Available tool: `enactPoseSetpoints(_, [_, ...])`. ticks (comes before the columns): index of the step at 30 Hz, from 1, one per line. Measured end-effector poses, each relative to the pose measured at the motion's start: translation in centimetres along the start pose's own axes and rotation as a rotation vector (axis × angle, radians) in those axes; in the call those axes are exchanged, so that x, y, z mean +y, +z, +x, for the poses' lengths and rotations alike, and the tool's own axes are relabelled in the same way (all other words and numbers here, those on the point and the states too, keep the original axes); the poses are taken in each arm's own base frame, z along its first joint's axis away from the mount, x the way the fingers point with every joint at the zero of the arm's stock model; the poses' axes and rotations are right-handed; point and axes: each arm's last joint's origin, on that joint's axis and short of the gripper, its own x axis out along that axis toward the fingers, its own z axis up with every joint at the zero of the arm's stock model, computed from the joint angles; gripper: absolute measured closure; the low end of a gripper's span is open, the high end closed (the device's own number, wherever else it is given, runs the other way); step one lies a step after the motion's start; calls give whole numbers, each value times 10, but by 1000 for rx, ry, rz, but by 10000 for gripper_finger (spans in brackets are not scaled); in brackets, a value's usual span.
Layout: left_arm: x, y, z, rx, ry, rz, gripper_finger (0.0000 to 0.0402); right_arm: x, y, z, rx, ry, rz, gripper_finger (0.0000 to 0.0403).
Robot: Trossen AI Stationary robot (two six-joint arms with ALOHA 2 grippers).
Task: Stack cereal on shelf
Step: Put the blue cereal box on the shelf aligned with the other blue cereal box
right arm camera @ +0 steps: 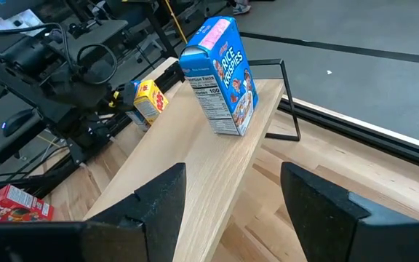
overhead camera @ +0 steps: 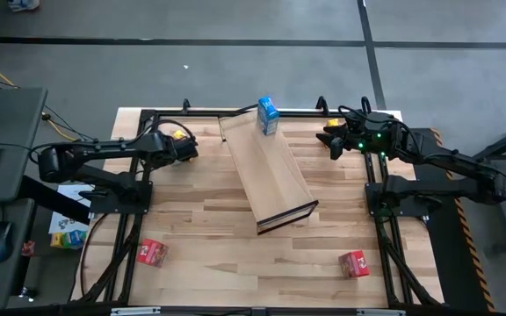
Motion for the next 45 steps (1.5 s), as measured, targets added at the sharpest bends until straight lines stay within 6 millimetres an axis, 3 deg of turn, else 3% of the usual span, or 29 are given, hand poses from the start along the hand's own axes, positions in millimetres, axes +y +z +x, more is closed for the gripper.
enactPoseSetpoints(10, [7, 13, -7, 1, -45, 93, 238, 0, 0, 0, 0, -1, 34, 185])
enactPoseSetpoints(16, [18, 20, -26, 109, -171, 187, 272, 0, 0, 0, 0, 0, 55, 185])
enactPoseSetpoints(24, [46, 57, -100, 308, -454, 406, 275, 0, 0, 0, 1, 0, 82, 185])
enactPoseSetpoints(28, [46, 81, -145, 290, -697, 402, 275, 0, 0, 0, 1, 1, 83, 185])
enactPoseSetpoints(32, [18, 97, -178, 164, -851, 445, 275, 0, 0, 0, 1, 2, 90, 185])
enactPoseSetpoints(36, [-36, 94, -196, 70, -911, 614, 275, 0, 0, 0, 1, 2, 99, 185])
enactPoseSetpoints(41, [-105, 76, -200, -27, -926, 866, 275, 0, 0, 0, -1, 0, 109, 185])
enactPoseSetpoints(45, [-143, 62, -192, -77, -938, 1075, 275, 0, 0, 0, -6, -8, 113, 185])
